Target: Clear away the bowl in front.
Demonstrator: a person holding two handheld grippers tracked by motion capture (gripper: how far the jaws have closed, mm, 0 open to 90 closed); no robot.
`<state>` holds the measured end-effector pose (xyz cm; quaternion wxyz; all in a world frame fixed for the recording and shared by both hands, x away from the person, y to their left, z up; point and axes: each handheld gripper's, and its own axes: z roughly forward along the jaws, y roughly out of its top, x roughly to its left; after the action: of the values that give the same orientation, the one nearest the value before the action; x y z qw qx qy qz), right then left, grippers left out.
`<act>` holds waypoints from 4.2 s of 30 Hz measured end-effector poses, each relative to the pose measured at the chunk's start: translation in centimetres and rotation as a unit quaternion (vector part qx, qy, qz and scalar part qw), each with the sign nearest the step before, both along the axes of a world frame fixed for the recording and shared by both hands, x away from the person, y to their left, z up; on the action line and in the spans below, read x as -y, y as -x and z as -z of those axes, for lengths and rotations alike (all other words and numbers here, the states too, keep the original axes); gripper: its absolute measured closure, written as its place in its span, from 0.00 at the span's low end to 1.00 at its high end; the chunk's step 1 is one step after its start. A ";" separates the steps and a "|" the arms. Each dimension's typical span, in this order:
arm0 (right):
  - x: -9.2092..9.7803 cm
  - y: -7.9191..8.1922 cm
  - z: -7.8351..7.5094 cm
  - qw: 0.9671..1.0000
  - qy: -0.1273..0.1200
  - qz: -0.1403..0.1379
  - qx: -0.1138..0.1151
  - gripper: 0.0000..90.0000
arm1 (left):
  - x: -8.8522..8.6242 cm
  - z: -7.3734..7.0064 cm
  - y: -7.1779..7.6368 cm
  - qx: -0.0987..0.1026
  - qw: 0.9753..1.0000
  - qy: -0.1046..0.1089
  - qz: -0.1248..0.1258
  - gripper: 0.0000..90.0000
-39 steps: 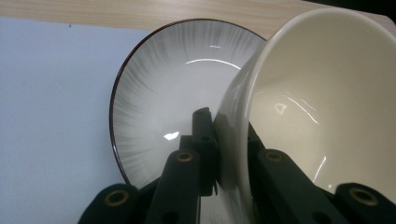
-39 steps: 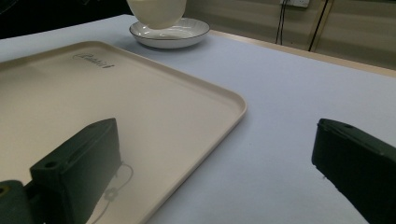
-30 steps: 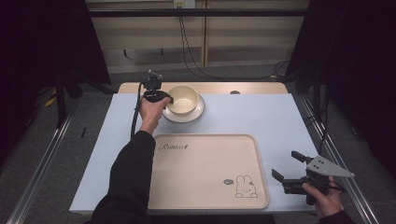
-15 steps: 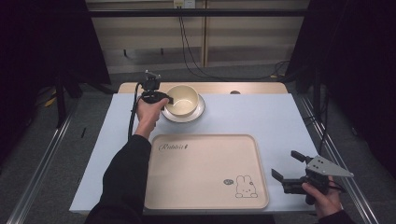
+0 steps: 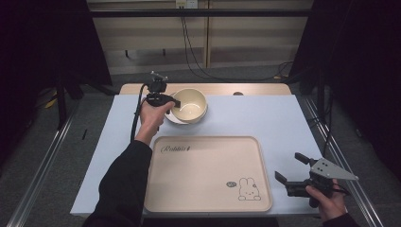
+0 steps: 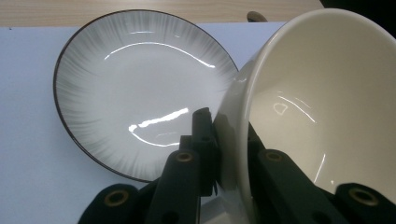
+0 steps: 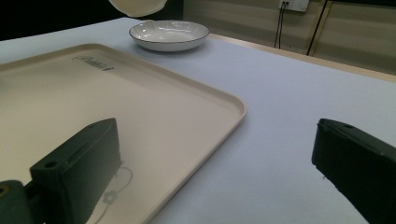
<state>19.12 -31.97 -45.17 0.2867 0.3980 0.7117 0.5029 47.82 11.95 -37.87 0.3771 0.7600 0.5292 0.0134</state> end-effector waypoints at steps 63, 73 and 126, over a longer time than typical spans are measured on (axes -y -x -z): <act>-0.2 -0.2 0.1 1.000 -0.001 -0.001 0.008 0.01 | 14.2 -0.1 5.9 -0.023 0.983 -0.003 0.184 0.93; -0.2 -0.2 0.1 1.000 -0.003 0.001 0.008 0.01 | 16.2 1.1 6.5 -0.032 0.979 -0.017 0.201 0.93; -0.2 -0.2 0.1 1.000 -0.004 -0.001 0.010 0.01 | 19.5 7.2 4.8 -0.066 0.982 -0.050 0.170 0.92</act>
<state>19.30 -31.78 -45.26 0.2920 0.3929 0.7073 0.5100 42.98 -7.50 -45.12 0.2999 0.8559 0.4147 -0.0745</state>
